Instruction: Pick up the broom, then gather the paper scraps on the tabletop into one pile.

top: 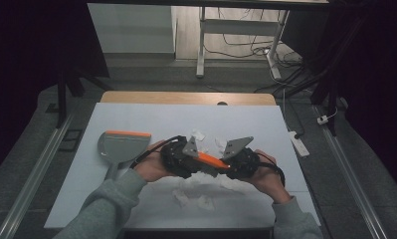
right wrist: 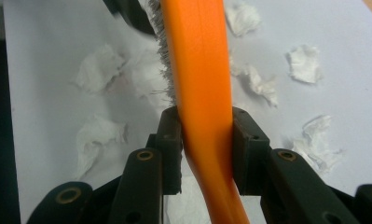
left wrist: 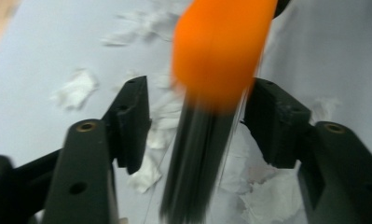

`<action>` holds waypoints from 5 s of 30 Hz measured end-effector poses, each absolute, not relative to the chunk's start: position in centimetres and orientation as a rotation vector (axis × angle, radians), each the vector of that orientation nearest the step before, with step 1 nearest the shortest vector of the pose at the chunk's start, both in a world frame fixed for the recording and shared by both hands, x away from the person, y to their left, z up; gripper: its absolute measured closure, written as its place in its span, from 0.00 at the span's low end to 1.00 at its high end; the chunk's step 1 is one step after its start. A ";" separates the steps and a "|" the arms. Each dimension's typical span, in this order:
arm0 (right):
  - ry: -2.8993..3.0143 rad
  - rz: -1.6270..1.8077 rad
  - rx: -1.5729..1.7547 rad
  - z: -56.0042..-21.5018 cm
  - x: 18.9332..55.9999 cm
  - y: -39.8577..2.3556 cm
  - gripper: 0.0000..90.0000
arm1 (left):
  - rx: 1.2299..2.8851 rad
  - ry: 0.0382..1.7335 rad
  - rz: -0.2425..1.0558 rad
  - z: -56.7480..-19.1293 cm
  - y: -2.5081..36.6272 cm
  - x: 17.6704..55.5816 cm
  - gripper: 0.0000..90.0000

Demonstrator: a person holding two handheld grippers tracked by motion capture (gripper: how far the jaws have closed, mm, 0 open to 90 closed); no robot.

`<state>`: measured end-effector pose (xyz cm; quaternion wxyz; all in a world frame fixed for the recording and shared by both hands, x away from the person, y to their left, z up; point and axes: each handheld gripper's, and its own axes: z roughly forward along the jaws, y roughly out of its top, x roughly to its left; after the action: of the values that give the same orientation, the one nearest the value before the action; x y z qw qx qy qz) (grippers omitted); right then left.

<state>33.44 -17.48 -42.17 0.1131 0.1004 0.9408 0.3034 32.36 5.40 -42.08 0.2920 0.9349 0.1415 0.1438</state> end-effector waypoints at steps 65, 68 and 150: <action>2.507 0.502 1.072 -41.4 40.3 -25.4 0.77 | 2.082 1.097 0.447 -49.9 24.2 25.6 0.29; 2.512 0.387 1.166 -42.5 41.8 -26.1 0.78 | 2.087 1.083 0.443 -49.9 24.0 25.6 0.29; 2.844 0.293 0.378 -43.3 43.8 -8.4 0.78 | 2.065 1.101 0.459 -50.0 24.6 25.0 0.29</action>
<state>43.80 -8.38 -43.29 0.1287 0.1299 0.9780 0.1008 25.01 24.58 -49.97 0.3696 0.8045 0.4290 0.1790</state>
